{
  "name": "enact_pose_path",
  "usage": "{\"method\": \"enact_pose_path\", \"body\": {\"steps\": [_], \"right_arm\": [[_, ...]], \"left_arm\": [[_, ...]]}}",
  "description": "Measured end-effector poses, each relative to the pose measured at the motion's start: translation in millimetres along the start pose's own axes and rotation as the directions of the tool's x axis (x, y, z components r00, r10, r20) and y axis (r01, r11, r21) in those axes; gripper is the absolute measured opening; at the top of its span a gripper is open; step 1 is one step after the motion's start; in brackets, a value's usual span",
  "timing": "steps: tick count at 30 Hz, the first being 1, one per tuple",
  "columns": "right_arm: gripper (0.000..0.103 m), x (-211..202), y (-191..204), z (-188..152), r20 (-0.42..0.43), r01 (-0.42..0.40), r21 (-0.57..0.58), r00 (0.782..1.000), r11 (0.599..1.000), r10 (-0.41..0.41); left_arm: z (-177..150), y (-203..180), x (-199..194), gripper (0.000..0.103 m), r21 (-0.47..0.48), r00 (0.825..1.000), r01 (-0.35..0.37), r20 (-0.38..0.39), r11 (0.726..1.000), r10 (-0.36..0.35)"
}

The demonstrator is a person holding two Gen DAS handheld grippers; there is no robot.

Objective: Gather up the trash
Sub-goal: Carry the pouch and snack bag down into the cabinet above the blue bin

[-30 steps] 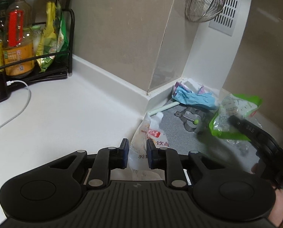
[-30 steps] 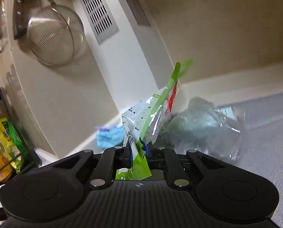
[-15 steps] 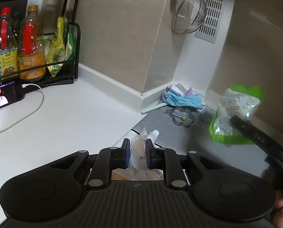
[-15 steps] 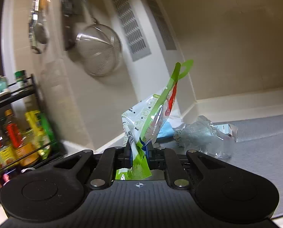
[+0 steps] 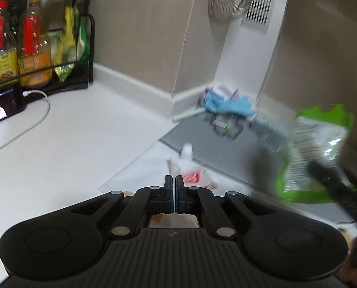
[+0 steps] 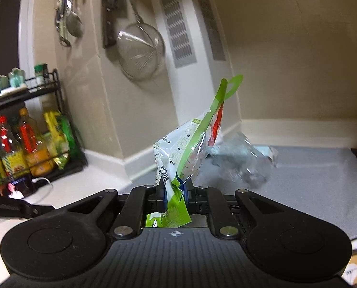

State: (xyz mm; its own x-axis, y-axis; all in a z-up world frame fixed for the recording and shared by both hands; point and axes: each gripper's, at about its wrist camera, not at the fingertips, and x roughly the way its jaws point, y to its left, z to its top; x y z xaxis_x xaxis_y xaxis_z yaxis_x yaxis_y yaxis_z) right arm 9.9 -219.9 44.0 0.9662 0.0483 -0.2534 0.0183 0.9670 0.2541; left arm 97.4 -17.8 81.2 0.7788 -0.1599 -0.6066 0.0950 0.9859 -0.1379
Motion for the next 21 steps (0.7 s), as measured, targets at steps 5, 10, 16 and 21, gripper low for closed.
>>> {"method": "enact_pose_path", "body": {"steps": [5, 10, 16, 21], "right_arm": [[0.014, 0.3, -11.9, -5.3, -0.035, -0.007, 0.014, 0.999, 1.000, 0.008], [0.019, 6.5, -16.6, -10.5, -0.076, -0.017, 0.018, 0.997, 1.000, 0.019], [0.019, 7.0, -26.1, -17.4, -0.086, -0.002, 0.028, 0.996, 1.000, 0.005], [0.019, 10.3, -38.7, -21.5, -0.104, 0.021, 0.056, 0.994, 0.998, -0.015]], "left_arm": [[-4.3, 3.4, 17.7, 0.035, 0.012, 0.998, 0.024, -0.057, 1.000, -0.023], [-3.7, -8.0, 24.4, 0.090, 0.010, 0.996, 0.056, -0.074, 0.998, -0.055], [7.7, -26.7, 41.8, 0.098, -0.073, 0.983, 0.110, -0.140, 0.991, -0.120], [4.4, -44.7, 67.7, 0.084, -0.061, 0.972, 0.063, -0.221, 0.996, -0.075]]}}
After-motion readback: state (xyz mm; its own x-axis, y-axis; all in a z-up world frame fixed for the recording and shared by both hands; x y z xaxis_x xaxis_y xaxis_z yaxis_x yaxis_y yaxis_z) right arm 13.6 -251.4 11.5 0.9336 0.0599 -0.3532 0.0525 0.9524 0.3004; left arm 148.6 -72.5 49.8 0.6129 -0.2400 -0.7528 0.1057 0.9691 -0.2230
